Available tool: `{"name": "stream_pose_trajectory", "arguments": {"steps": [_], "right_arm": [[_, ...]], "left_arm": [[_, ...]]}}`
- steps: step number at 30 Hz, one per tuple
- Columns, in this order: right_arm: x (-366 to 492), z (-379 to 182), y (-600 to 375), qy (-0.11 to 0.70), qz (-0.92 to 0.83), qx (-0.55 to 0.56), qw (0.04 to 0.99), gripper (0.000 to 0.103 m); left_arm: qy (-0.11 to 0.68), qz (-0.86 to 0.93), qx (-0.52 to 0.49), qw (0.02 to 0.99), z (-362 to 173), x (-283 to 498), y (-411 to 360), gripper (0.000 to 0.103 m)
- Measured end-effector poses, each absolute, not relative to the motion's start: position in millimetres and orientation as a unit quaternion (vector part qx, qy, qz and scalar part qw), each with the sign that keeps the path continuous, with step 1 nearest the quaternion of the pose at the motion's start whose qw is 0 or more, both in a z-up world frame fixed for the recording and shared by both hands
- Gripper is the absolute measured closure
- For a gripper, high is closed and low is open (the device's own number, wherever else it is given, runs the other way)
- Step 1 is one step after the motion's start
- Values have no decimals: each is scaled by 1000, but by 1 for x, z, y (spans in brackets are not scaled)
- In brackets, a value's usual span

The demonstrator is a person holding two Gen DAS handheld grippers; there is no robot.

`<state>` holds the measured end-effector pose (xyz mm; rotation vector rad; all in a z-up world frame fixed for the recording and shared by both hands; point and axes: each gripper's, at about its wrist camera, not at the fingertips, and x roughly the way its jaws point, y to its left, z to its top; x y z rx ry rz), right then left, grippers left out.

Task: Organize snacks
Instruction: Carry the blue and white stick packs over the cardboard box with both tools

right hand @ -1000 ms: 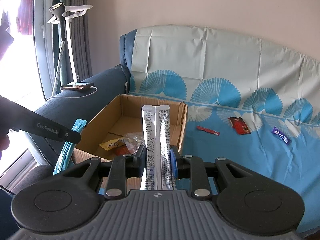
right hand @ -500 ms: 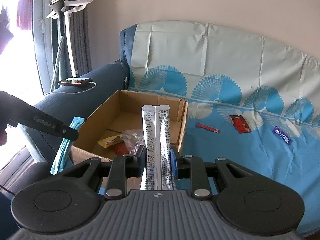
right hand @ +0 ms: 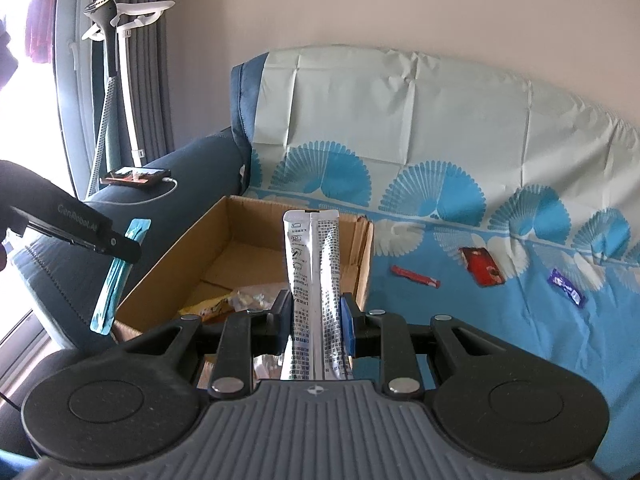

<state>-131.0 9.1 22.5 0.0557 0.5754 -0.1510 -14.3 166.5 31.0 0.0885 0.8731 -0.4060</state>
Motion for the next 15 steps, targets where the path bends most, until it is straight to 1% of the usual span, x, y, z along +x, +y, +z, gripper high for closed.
{"name": "stream_pose_trajectory", "arguments": {"steps": [7, 15], "right_arm": [[-90, 20, 6, 281, -65, 32, 957, 76], [-45, 4, 0, 295, -50, 43, 953, 75]], "left_arm": [[417, -190, 39, 888, 29, 19, 159, 84], [438, -187, 52, 878, 5, 52, 148, 84]]}}
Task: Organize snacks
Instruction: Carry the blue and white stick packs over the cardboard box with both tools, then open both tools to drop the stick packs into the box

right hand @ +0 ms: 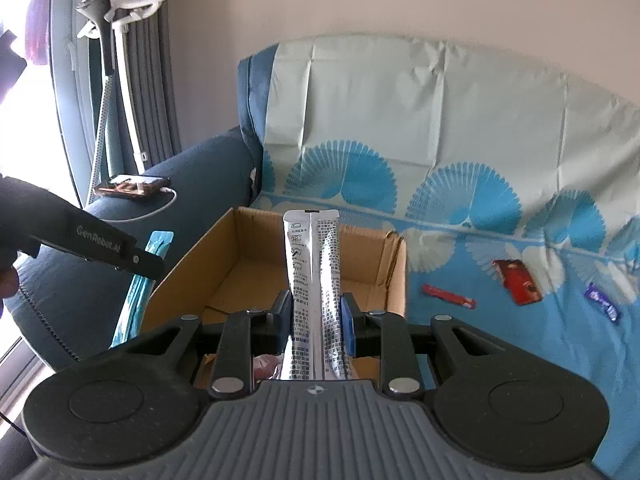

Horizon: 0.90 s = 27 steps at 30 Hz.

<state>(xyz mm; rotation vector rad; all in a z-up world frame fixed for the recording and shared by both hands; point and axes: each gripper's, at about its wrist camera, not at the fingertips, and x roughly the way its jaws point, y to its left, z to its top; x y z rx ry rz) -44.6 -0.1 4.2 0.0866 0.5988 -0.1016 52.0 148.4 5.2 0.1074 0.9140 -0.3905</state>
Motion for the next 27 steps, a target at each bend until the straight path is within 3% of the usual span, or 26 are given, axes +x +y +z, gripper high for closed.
{"name": "stream_pose_trajectory", "arguments": {"steps": [19, 21, 22, 23, 25, 27], "right_arm": [[18, -52, -17, 357, -47, 76, 930, 75], [22, -55, -21, 360, -48, 84, 928, 71], [23, -55, -23, 358, -51, 91, 928, 70], [24, -55, -26, 354, -59, 100, 928, 66], [23, -51, -32, 345, -73, 122, 928, 43], [19, -46, -37, 335, -79, 135, 929, 39]], "left_arm": [[495, -167, 89, 848, -70, 111, 125, 82], [492, -162, 93, 850, -71, 113, 124, 73], [488, -156, 96, 854, -69, 114, 125, 43], [483, -149, 95, 857, -66, 115, 126, 5], [464, -134, 82, 872, -58, 112, 133, 0], [460, -135, 74, 874, -52, 108, 137, 0]]}}
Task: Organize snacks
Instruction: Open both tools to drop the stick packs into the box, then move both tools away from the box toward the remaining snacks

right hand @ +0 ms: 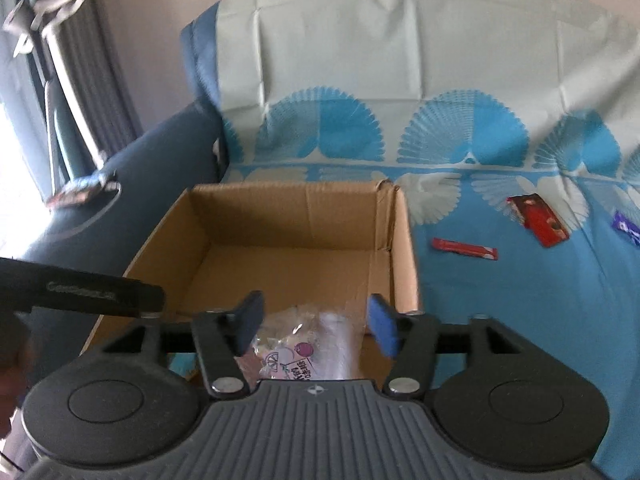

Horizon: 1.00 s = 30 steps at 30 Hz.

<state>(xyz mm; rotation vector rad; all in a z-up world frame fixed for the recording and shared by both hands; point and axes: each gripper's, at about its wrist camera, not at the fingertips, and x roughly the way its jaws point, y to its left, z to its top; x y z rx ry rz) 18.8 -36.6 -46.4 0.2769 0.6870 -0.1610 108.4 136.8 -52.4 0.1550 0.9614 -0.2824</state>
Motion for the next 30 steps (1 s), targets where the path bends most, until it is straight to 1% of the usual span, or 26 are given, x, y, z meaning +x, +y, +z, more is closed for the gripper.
{"name": "stream_pose_trajectory", "arguments": {"steps": [2, 7, 9, 13, 18, 25, 30], "right_arm": [[14, -43, -36, 334, -74, 136, 930, 38], [-7, -33, -23, 352, -58, 131, 925, 33], [-21, -29, -16, 359, -54, 124, 924, 29], [-52, -18, -6, 363, -54, 102, 925, 27], [-86, -3, 6, 342, -57, 72, 935, 22], [-120, 13, 28, 311, -49, 36, 948, 20], [-136, 22, 31, 292, -52, 30, 955, 19]], "left_arm": [[472, -135, 73, 868, -50, 105, 140, 0], [494, -132, 74, 856, -46, 80, 149, 0], [508, -127, 65, 850, -44, 68, 154, 0], [523, -123, 39, 842, -38, 37, 166, 0], [522, -102, 36, 846, -30, 1, 174, 0], [498, -120, 59, 857, -15, -31, 171, 0], [482, -133, 74, 863, -6, -49, 166, 0]]}}
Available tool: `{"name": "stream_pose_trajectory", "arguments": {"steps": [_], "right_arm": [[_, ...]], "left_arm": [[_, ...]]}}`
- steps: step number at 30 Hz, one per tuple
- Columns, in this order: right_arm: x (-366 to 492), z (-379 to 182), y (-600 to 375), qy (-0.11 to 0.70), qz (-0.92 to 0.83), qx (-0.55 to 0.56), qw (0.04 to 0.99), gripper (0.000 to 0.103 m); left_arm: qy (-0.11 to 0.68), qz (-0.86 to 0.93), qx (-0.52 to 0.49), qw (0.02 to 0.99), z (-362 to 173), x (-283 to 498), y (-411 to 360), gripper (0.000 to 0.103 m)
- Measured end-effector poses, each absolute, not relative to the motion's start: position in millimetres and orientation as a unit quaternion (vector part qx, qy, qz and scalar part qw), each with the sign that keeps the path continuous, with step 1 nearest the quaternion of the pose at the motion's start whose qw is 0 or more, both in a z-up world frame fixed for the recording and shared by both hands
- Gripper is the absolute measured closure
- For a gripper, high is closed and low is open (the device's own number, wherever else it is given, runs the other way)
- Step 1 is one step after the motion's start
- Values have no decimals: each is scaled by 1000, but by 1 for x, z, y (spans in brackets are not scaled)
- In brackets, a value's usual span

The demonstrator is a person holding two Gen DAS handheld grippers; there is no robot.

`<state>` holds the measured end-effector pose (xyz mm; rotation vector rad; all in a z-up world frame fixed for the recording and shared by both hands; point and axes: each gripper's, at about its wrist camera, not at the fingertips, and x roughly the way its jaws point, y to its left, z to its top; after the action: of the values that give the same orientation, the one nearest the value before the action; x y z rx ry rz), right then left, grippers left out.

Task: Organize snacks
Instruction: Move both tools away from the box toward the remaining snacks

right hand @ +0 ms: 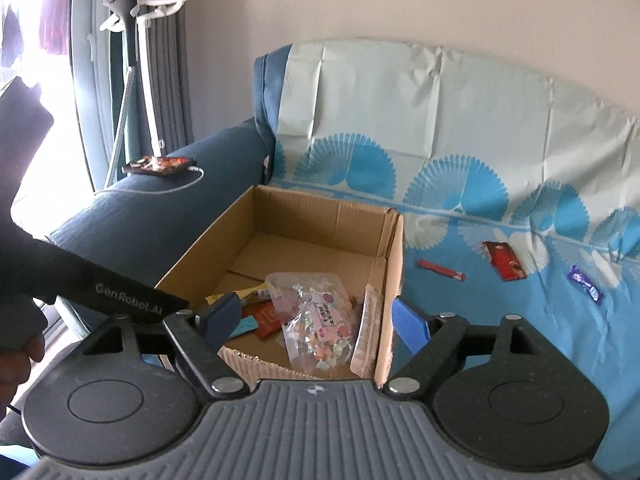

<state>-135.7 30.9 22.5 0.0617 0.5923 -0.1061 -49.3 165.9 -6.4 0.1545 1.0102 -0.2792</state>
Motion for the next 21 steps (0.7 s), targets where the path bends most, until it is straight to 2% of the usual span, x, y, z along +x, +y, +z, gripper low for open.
{"name": "stream_pose_trajectory", "arguments": {"steps": [21], "right_arm": [[-162, 36, 35, 261, -60, 22, 963, 17]], "left_arm": [[455, -153, 103, 871, 8, -76, 163, 0]]}}
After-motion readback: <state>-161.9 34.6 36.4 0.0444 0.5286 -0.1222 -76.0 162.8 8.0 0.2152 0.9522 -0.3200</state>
